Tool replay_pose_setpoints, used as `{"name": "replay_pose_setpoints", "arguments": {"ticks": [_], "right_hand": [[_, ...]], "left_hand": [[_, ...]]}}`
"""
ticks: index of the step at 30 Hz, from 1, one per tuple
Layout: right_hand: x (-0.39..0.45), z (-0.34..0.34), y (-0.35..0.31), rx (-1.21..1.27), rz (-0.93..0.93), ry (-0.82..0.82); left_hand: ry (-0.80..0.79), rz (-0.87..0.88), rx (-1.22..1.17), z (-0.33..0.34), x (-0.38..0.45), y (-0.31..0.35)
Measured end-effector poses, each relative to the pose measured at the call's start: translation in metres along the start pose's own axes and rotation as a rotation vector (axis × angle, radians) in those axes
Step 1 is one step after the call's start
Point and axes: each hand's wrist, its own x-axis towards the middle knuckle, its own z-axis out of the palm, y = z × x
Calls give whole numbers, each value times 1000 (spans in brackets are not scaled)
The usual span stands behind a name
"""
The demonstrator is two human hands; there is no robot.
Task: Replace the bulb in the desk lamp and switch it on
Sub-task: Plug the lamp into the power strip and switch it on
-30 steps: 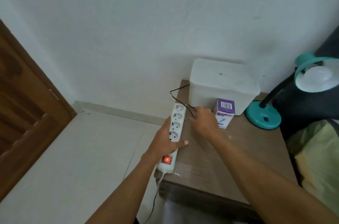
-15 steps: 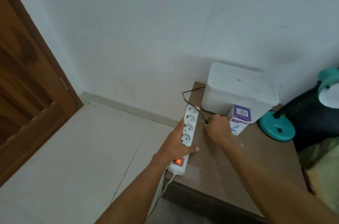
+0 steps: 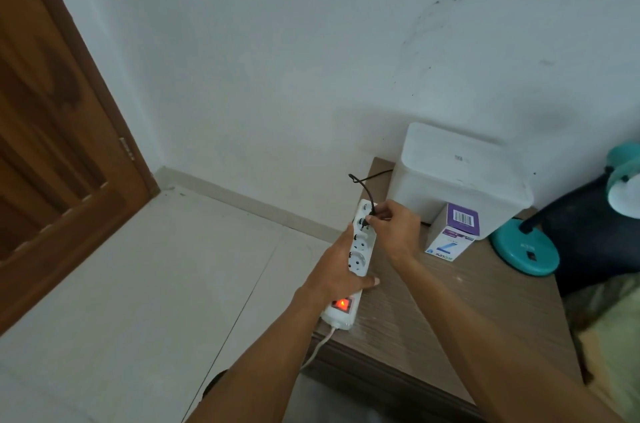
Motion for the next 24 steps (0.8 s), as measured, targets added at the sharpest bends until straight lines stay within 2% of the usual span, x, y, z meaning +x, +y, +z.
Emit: {"name": "replay_pose_setpoints", "arguments": {"ticks": [15, 24], "right_hand": [[-4, 13, 15, 21, -33, 22], [-6, 9, 21, -92, -52, 52]], "left_hand": [[31, 5, 2, 1, 3, -1], [23, 4, 8, 1, 2, -3]]}}
